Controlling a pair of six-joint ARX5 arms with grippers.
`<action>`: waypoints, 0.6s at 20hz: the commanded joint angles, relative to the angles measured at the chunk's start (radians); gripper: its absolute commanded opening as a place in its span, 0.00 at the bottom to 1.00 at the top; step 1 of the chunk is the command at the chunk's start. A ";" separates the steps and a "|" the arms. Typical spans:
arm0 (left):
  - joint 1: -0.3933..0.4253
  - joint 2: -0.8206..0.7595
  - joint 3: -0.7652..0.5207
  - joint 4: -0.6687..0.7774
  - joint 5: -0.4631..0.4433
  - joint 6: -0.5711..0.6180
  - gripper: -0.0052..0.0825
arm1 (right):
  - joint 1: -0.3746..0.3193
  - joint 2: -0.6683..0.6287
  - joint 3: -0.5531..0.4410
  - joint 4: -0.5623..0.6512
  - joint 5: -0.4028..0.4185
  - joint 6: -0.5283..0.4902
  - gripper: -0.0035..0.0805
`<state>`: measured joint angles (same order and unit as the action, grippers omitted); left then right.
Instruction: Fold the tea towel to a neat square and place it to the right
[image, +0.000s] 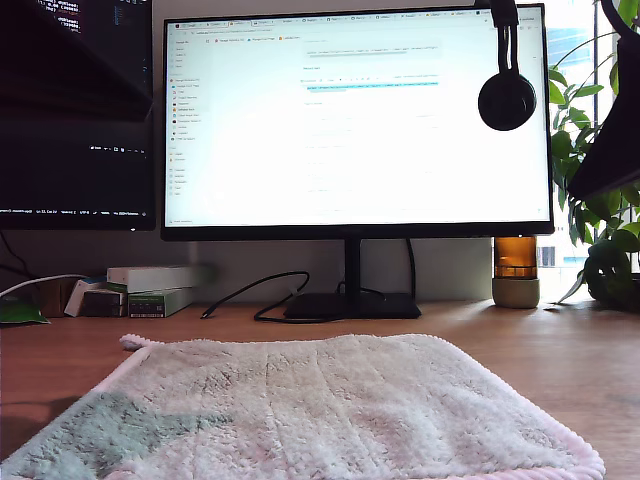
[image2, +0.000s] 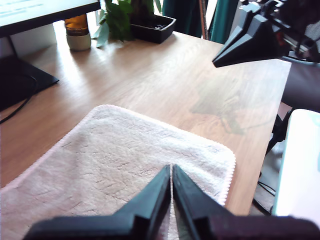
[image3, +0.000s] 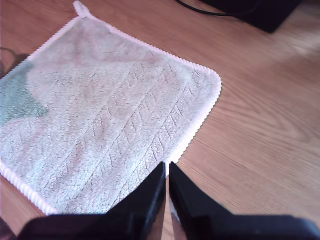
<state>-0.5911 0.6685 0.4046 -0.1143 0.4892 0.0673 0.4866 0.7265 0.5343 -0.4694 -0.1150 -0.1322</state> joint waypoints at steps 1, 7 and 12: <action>-0.007 -0.001 0.002 0.000 0.000 0.056 0.07 | 0.001 0.003 -0.010 0.012 0.032 -0.008 0.03; -0.055 0.029 0.002 -0.188 -0.075 0.433 0.44 | 0.080 0.086 -0.010 -0.051 -0.053 -0.540 0.28; -0.122 0.060 0.002 -0.291 -0.170 0.568 0.70 | 0.220 0.174 -0.010 -0.066 -0.037 -0.667 0.57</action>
<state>-0.7048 0.7181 0.4076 -0.4099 0.3187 0.6243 0.6865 0.8890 0.5343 -0.5388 -0.1520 -0.7845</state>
